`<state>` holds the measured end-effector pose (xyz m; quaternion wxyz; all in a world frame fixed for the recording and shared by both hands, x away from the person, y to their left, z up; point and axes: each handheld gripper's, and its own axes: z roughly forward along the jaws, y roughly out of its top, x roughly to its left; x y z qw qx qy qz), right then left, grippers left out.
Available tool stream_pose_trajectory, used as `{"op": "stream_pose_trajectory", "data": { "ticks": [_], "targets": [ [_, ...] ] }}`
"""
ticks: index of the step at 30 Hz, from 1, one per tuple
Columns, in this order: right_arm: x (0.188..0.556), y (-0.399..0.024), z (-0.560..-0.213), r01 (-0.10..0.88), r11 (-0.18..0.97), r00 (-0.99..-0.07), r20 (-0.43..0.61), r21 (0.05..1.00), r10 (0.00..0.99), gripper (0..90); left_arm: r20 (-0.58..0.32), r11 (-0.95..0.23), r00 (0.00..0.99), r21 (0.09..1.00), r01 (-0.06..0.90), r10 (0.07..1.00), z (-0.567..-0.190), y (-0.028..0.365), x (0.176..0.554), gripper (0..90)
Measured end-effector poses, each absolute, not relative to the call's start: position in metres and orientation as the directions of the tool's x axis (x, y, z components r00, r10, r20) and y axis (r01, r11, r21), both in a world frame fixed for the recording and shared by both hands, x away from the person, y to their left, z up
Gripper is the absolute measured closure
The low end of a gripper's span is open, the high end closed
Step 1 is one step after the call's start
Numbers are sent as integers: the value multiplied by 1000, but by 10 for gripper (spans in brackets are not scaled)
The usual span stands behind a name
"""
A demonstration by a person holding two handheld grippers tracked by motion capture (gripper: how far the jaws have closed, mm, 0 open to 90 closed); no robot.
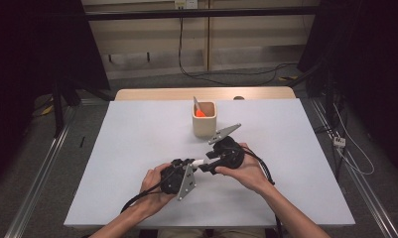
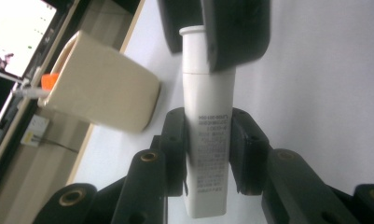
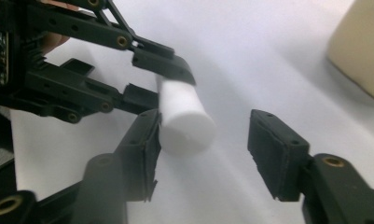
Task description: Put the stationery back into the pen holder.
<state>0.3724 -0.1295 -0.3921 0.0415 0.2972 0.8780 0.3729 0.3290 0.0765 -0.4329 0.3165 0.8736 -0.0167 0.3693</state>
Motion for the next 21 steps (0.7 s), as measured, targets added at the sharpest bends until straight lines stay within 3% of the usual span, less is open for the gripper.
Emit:
{"op": "stream_pose_trajectory", "data": {
  "ticks": [4,13,21],
  "targets": [
    [371,-134,-393,479,528,-819,139,701,557,385,611,-763,746,605,-226,264,-431,80,332,698],
    [365,-150,-396,492,456,-758,107,742,644,157,479,-686,803,716,-125,353,-421,89,337,699],
    [358,-163,-402,498,449,-717,61,742,694,125,255,-558,850,828,54,460,-414,102,350,699]
  ]
}}
